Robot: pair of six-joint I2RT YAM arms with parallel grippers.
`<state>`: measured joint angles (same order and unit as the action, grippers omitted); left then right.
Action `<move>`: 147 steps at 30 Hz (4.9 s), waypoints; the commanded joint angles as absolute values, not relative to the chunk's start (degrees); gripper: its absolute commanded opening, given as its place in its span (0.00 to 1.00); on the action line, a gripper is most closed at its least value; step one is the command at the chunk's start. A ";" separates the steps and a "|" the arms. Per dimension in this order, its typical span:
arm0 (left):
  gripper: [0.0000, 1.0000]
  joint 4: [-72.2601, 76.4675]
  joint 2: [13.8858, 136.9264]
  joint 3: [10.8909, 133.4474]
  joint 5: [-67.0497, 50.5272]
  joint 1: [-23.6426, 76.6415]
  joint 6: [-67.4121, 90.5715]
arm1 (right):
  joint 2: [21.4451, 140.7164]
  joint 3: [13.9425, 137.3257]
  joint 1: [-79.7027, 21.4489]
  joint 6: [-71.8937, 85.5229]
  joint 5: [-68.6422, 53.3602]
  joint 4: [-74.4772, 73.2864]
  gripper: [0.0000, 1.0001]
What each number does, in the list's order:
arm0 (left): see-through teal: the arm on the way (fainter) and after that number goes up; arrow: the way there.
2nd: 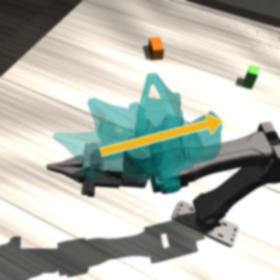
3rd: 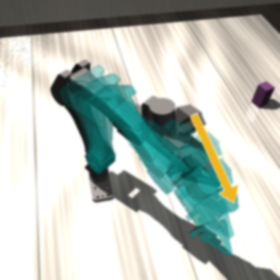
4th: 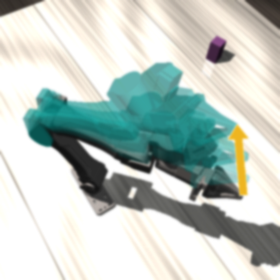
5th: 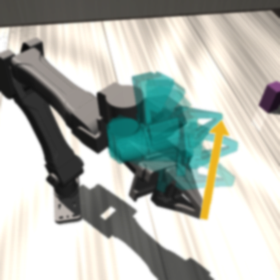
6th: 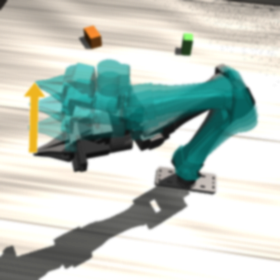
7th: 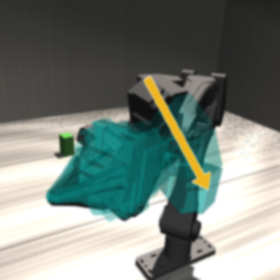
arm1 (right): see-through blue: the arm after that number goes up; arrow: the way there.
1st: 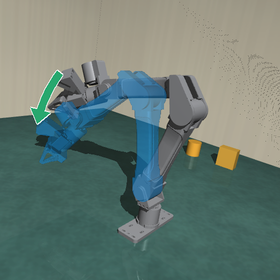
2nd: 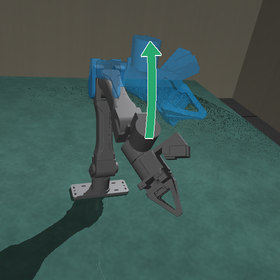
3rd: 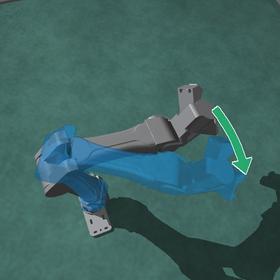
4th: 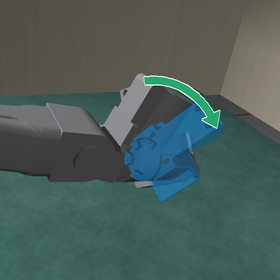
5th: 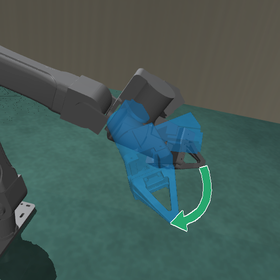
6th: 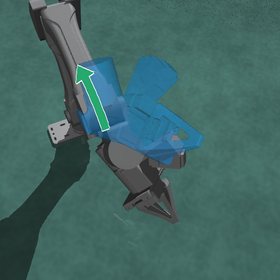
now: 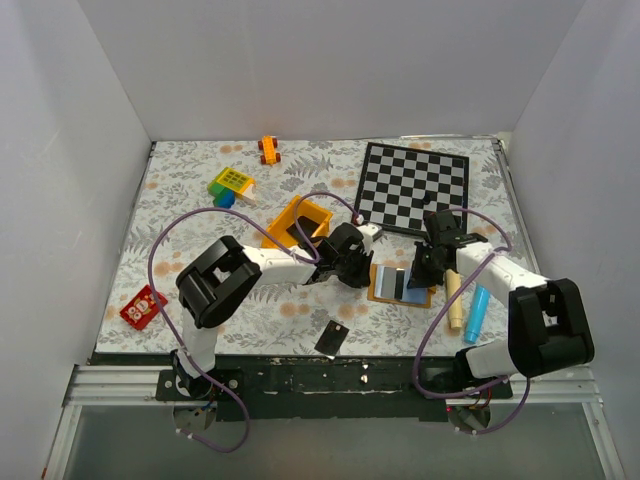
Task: Put the credit cards into the card holder
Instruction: Insert the credit card into the card slot.
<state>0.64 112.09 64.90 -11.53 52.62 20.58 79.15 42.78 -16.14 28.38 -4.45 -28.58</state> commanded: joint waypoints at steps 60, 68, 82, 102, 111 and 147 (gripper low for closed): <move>0.00 -4.92 115.49 70.05 -13.18 52.56 17.49 | 88.24 49.31 -21.62 28.13 -8.44 -23.03 0.01; 0.00 -4.92 115.49 70.05 -13.18 52.56 17.49 | 87.71 49.13 -22.67 27.86 -10.11 -21.09 0.01; 0.00 -5.01 115.31 69.43 -12.83 52.56 17.49 | 86.13 51.06 -22.94 26.37 -2.47 -25.49 0.01; 0.00 -5.19 115.23 69.00 -12.57 52.56 17.40 | 87.01 53.00 -23.03 25.66 5.71 -27.60 0.01; 0.00 -5.19 115.31 69.08 -12.48 52.56 17.40 | 88.68 53.00 -23.03 25.14 2.03 -26.28 0.01; 0.00 -5.01 115.40 69.17 -12.83 52.56 17.23 | 82.61 49.66 -22.94 30.94 18.10 -33.13 0.01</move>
